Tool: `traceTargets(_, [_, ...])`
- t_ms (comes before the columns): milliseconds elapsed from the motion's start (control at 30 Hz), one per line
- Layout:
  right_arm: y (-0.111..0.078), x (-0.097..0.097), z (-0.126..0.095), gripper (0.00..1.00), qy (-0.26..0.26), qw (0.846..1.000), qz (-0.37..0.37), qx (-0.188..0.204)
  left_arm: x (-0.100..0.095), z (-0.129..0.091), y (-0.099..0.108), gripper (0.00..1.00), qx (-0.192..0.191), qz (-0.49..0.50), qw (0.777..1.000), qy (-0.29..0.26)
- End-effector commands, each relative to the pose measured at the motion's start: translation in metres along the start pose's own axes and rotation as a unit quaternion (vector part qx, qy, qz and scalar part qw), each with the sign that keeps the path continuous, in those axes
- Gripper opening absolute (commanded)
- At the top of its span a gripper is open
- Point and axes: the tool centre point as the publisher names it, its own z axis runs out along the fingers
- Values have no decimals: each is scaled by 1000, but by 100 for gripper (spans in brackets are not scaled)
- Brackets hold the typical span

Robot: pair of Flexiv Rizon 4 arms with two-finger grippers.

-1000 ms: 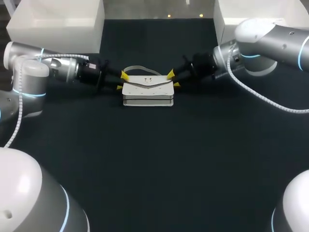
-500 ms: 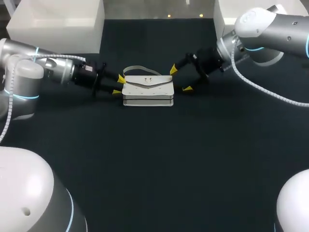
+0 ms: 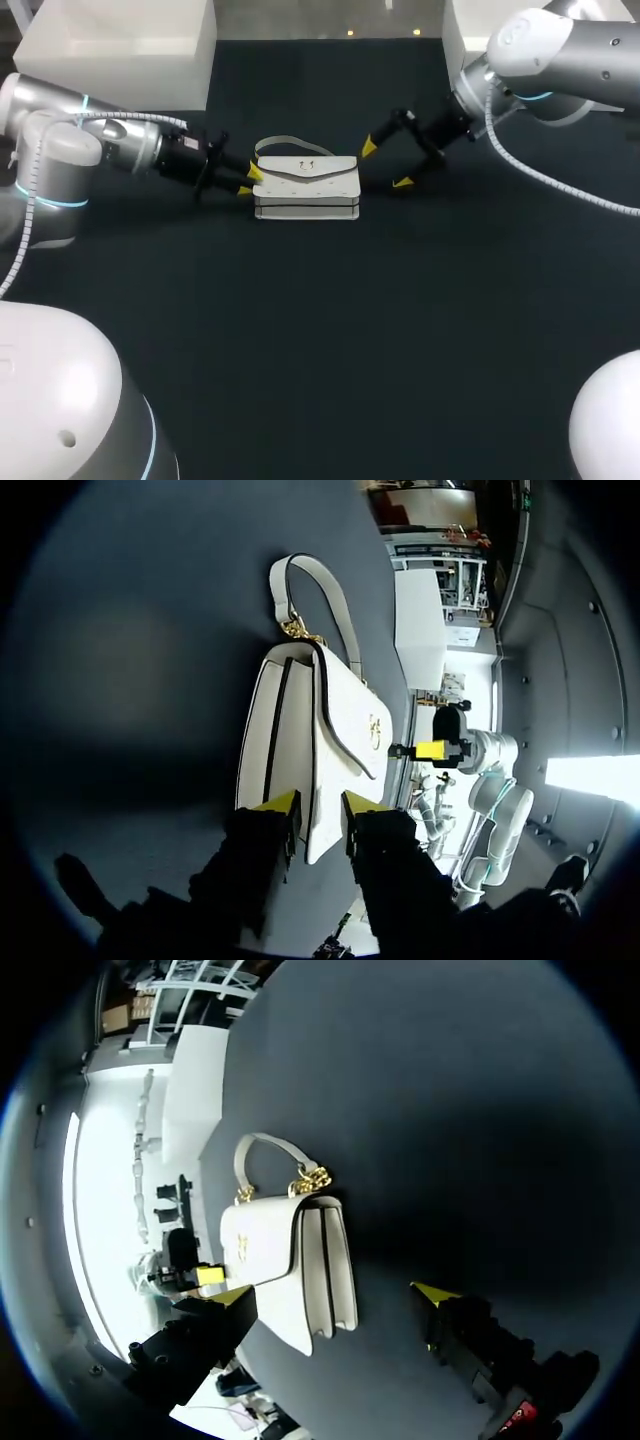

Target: Pick up the bag, open it, inspect its contents, close it, and place it on the opposite side

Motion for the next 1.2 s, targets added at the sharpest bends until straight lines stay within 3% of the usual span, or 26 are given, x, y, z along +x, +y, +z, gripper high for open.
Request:
traceTargets(33, [-2, -3, -5, 100, -6, 1000, 0, 1, -4, 4, -6, 3, -8, -3, 1000, 3])
traceTargets(133, [-2, -7, -9, 100, -8, 1000, 0, 0, -6, 7, -8, 0, -18, -6, 1000, 1])
traceTargets(267, [-2, -13, -15, 100, -12, 1000, 1, -1, -8, 9, -9, 7, -23, -9, 1000, -2])
traceTargets(367, [-2, -16, -20, 100, -19, 1000, 1, -5, -9, 8, -11, 0, -24, -11, 1000, -1])
traceTargets(667, [-4, -19, -35, 100, -54, 999, -6, -8, -7, -2, -12, 0, -21, -4, 1000, 1])
traceTargets(767, [-4, -19, -35, 100, -56, 998, -6, -8, -7, -2, -12, 24, -27, -1, 1000, 3])
traceTargets(833, [-5, -19, -33, 100, -58, 998, -7, -7, -5, 1, -13, 29, -31, -1, 999, 5])
traceTargets(967, [-5, -20, -32, 100, -60, 998, -8, -4, -4, 7, -16, 27, -39, -2, 999, 3])
traceTargets(1100, [-5, -20, -32, 100, -64, 998, -10, -3, -4, 10, -17, 4, -41, -3, 999, -1])
traceTargets(1200, [-5, -21, -35, 100, -70, 997, -13, -3, -5, 7, -18, 0, -41, -5, 999, -3])
